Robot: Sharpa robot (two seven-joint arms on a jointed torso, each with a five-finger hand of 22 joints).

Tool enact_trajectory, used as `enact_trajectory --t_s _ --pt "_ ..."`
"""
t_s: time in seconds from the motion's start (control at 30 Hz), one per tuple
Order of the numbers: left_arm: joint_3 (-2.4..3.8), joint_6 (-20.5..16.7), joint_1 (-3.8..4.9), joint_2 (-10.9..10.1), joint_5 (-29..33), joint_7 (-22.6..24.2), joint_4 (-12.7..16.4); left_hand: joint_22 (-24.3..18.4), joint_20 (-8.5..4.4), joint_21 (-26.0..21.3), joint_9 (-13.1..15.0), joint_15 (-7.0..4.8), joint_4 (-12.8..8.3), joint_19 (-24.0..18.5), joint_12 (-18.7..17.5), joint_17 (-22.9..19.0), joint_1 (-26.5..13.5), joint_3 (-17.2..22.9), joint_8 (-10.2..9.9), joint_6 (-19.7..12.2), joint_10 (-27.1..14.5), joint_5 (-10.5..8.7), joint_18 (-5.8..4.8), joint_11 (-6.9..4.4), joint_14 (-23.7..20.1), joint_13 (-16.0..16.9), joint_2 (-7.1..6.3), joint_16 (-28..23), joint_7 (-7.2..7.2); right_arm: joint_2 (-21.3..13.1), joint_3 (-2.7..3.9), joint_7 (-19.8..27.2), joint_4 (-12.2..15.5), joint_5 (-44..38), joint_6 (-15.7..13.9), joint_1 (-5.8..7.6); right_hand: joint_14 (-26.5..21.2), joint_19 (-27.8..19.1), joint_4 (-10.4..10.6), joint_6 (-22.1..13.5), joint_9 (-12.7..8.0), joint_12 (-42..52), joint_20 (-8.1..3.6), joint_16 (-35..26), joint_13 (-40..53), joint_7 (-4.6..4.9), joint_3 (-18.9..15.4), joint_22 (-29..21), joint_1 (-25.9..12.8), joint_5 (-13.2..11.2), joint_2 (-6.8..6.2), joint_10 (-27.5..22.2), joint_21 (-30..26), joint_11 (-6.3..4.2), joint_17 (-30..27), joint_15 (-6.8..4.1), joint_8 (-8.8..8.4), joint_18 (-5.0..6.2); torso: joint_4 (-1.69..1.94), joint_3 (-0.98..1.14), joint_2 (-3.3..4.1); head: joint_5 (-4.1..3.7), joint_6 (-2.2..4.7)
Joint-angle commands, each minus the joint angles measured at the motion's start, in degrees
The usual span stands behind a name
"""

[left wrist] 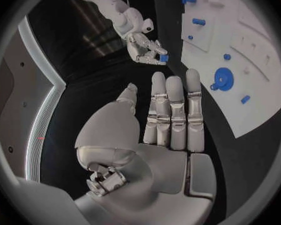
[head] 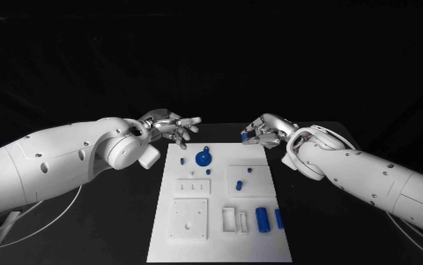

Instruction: Assemble the parts on the task board

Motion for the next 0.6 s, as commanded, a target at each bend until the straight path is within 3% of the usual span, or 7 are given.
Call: enact_trajectory --t_s 0.03,0.17,0.43,0.6 --pt "-0.09 2.85 0.18 1.07 -4.62 -5.99 -0.85 6.74 -0.41 7.58 18.39 -0.41 2.23 -5.17 9.94 -0.29 -2.60 2.58 6.06 -6.49 -6.14 2.19 -0.87 -0.18 -2.34 8.54 -1.57 6.14 -0.13 1.17 -0.08 -3.74 1.52 -2.70 2.03 0.10 0.00 2.81 0.07 0.61 0.06 0.16 -0.56 -0.04 0.08 -0.22 0.24 3.35 0.00 0.23 -0.59 0.19 0.16 -0.31 -0.01 -0.58 0.15 -0.03 -0.39 -0.07 -0.69 0.51 -0.35" --pt "-0.35 2.69 0.23 2.02 -6.44 -6.79 -1.38 10.11 -0.31 10.24 27.22 -0.34 4.38 -7.29 15.62 -4.27 -2.70 3.96 7.70 -7.57 -8.68 3.00 -0.57 -0.02 -3.76 10.67 -2.27 11.28 -0.65 2.57 -0.24 -4.67 2.67 -3.06 2.64 0.18 -0.01 2.81 0.13 0.47 0.05 0.12 -0.56 -0.12 0.09 -0.18 0.40 3.28 -0.06 0.50 -0.66 0.15 0.09 -0.30 -0.05 -0.57 0.14 0.00 -0.39 -0.09 -0.94 0.56 -0.51" --pt "-0.98 3.22 0.24 3.34 -8.48 -7.95 -1.84 11.94 -0.36 11.16 29.28 -0.41 4.60 -7.82 19.03 -6.26 -2.74 3.82 9.44 -8.41 -9.95 3.14 -0.49 -0.17 -4.83 10.93 -2.20 14.77 -0.82 4.71 -0.41 -5.71 3.70 -3.26 3.30 0.21 -0.01 2.81 0.25 0.36 0.06 0.15 -0.55 -0.23 0.17 -0.17 0.51 3.21 -0.22 0.77 -0.77 0.13 -0.02 -0.31 -0.13 -0.55 0.15 0.05 -0.25 -0.16 -1.24 0.31 -0.88" --pt "-1.23 3.47 0.24 3.86 -9.41 -8.51 -1.80 12.67 -0.30 11.21 29.51 -0.36 5.27 -8.11 19.96 -7.18 -2.62 4.28 9.85 -8.58 -10.48 3.08 -0.48 -0.13 -5.34 10.78 -2.91 15.83 -0.81 5.68 -0.59 -6.17 4.19 -3.30 3.63 0.22 -0.02 2.80 0.36 0.27 0.05 0.14 -0.53 -0.30 0.20 -0.16 0.57 3.15 -0.33 0.93 -0.80 0.09 -0.12 -0.31 -0.17 -0.54 0.14 0.10 -0.50 -0.01 -1.06 0.10 -0.77"
